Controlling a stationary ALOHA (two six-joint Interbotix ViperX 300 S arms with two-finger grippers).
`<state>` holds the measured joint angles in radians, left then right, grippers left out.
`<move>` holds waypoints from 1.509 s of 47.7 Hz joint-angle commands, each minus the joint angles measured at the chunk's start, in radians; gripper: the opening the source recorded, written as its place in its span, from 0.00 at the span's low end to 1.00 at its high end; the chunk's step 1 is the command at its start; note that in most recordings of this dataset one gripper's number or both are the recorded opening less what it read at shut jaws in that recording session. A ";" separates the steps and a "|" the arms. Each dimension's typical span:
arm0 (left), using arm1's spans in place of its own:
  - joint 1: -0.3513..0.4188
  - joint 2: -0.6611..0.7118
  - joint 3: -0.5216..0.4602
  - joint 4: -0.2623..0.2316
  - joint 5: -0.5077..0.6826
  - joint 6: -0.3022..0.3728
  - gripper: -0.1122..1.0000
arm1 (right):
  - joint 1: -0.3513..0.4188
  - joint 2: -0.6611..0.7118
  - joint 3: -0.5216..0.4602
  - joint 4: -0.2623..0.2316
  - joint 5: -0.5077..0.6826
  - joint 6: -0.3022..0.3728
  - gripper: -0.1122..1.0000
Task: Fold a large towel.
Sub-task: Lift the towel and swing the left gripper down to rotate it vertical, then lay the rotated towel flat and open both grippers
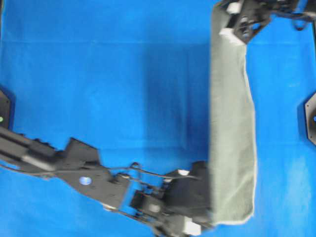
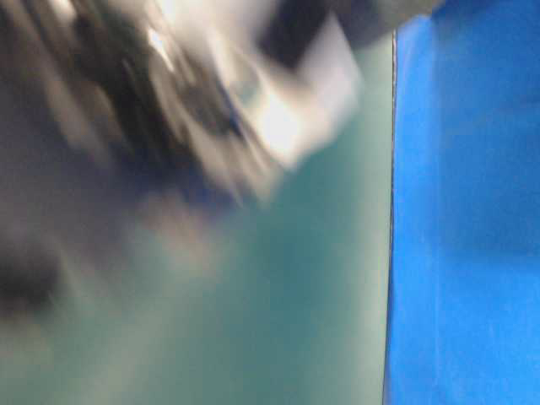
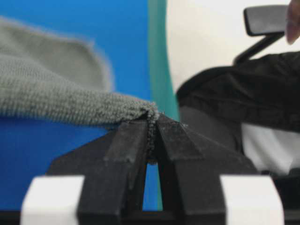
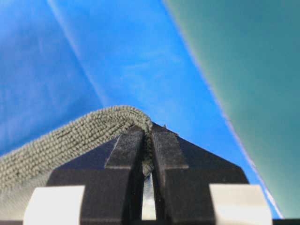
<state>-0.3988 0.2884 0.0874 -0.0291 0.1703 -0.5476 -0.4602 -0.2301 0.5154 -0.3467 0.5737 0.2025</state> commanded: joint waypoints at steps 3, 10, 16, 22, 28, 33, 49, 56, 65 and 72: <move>-0.021 -0.147 0.212 -0.002 -0.109 -0.061 0.13 | -0.003 0.114 -0.051 -0.009 -0.161 -0.005 0.12; -0.011 -0.230 0.400 -0.002 -0.193 -0.072 0.13 | -0.003 0.216 -0.091 -0.038 -0.288 -0.023 0.12; 0.012 -0.256 0.476 -0.002 -0.230 -0.071 0.13 | -0.003 0.279 -0.129 -0.066 -0.318 -0.061 0.12; 0.040 -0.258 0.499 -0.002 -0.227 -0.064 0.13 | -0.003 0.314 -0.146 -0.066 -0.322 -0.094 0.12; 0.072 -0.262 0.503 0.000 -0.207 -0.048 0.13 | -0.005 0.334 -0.153 -0.066 -0.339 -0.103 0.12; 0.094 -0.264 0.503 0.000 -0.187 -0.023 0.13 | -0.002 0.339 -0.152 -0.066 -0.347 -0.106 0.13; 0.106 -0.276 0.505 0.000 -0.118 0.051 0.65 | 0.003 0.336 -0.141 -0.071 -0.354 -0.147 0.71; 0.110 -0.316 0.506 -0.002 -0.028 0.052 0.89 | 0.017 0.334 -0.140 -0.069 -0.351 -0.147 0.67; 0.106 -0.411 0.506 0.002 0.089 0.061 0.86 | 0.060 0.298 -0.132 -0.066 -0.319 -0.146 0.68; 0.100 -0.518 0.540 0.005 0.129 0.115 0.85 | 0.106 0.215 -0.084 -0.051 -0.282 -0.137 0.68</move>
<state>-0.2961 -0.1641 0.6197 -0.0276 0.2945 -0.4495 -0.3774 0.0583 0.4188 -0.4080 0.2823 0.0629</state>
